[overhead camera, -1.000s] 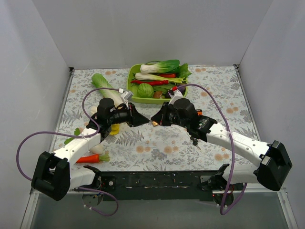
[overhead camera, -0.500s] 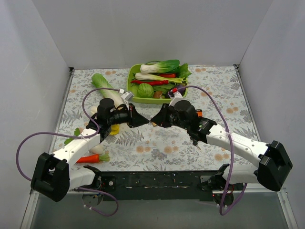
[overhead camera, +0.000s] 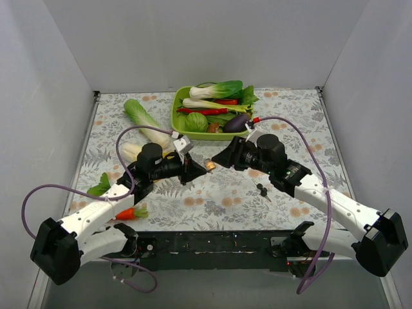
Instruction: Unlock with the key
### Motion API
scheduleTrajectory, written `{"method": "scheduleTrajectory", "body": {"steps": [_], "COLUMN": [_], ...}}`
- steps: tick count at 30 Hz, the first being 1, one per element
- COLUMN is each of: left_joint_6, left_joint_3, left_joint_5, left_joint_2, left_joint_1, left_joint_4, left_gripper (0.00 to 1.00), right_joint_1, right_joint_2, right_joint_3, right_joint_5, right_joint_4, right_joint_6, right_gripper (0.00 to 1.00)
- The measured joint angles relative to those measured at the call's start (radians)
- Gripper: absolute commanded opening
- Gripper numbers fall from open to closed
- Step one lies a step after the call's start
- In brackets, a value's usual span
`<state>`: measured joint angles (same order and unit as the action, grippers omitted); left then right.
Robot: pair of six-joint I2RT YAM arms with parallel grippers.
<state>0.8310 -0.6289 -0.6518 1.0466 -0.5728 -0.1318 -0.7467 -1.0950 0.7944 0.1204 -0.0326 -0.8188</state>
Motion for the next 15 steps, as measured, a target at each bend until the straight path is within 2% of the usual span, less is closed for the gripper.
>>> {"method": "scheduleTrajectory", "body": {"steps": [7,15], "left_joint_6": [-0.177,-0.376], "left_joint_3": [0.000,0.000], "left_joint_5": [0.190,0.421], "left_joint_2": [-0.047,-0.031], "left_joint_1": [-0.186,-0.394], "left_joint_4": [0.058,0.091], "left_gripper": [0.00,0.00], "right_joint_1": [0.001,0.023], "right_joint_2": [0.003,0.048], "right_joint_3": [-0.042,-0.171], "right_joint_5": [0.108,0.187], "right_joint_4": [0.015,0.035], "right_joint_6": [-0.127,-0.277], "right_gripper": [0.60,0.60]}}
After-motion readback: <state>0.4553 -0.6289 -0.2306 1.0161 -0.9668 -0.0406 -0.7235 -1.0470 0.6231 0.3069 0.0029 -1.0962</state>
